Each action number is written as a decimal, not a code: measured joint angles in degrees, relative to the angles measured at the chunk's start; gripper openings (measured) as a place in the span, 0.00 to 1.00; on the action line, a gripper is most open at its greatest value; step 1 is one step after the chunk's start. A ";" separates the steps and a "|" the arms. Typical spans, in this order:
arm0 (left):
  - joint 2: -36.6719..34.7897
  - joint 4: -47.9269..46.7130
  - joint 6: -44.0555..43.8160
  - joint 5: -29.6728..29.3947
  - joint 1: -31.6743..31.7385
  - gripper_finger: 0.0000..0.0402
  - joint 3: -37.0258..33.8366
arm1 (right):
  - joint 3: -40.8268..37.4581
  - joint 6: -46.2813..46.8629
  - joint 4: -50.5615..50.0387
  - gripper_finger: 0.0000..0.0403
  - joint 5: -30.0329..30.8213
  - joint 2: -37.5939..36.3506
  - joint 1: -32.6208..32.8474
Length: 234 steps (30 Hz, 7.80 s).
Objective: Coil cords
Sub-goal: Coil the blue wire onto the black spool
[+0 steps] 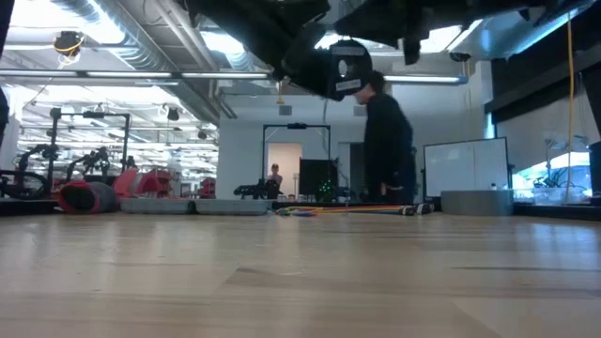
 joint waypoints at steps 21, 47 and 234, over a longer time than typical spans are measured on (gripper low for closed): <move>-0.12 5.73 -8.24 0.12 -0.37 0.00 0.51 | 2.93 0.27 -5.14 0.11 -1.97 5.92 -1.95; -2.19 5.87 -5.60 1.42 -2.58 0.00 0.47 | 2.68 -8.89 -9.90 0.47 1.59 11.72 1.79; -1.29 -3.91 -9.09 0.56 -0.04 0.00 0.78 | 7.75 -0.71 -17.81 0.02 -0.12 7.14 -0.54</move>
